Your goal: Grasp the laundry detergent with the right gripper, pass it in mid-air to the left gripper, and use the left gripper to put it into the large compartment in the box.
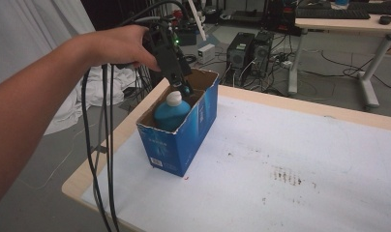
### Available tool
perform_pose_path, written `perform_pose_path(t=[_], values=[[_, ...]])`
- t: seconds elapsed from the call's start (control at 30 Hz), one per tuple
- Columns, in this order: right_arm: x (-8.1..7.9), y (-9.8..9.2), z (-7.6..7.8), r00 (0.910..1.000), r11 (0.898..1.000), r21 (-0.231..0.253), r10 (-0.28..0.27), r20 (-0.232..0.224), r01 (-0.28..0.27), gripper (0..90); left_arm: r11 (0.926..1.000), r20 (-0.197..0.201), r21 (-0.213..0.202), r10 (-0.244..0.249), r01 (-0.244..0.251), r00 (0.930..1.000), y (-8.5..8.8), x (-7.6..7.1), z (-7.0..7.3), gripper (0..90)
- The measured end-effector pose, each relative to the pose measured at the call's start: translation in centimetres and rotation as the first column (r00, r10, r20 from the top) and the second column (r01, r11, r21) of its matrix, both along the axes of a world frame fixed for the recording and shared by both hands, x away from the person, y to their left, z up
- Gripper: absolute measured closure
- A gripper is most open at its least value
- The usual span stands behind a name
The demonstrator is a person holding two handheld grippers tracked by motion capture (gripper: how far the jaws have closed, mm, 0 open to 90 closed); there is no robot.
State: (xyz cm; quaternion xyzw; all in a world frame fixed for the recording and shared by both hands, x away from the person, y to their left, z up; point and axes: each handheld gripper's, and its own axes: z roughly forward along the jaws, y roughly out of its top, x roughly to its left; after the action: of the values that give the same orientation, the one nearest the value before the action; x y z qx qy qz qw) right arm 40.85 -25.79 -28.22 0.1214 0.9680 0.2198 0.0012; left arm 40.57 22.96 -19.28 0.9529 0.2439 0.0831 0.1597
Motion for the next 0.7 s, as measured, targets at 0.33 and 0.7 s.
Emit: perform_pose_path(t=[0.33,0.7], values=[[-0.1,0.1,0.3,1.0,1.0,0.024,0.0,0.002,0.0,12.2,0.9911,-0.033,-0.065,-0.119,0.117,0.9923,-2.6,-0.1,0.1,23.5],[-0.4,-0.2,0.5,1.0,0.999,0.032,-0.008,0.004,0.008,12.1,0.9837,-0.004,0.005,-0.18,0.18,0.9837,-5.5,0.0,-1.0,3.6]])
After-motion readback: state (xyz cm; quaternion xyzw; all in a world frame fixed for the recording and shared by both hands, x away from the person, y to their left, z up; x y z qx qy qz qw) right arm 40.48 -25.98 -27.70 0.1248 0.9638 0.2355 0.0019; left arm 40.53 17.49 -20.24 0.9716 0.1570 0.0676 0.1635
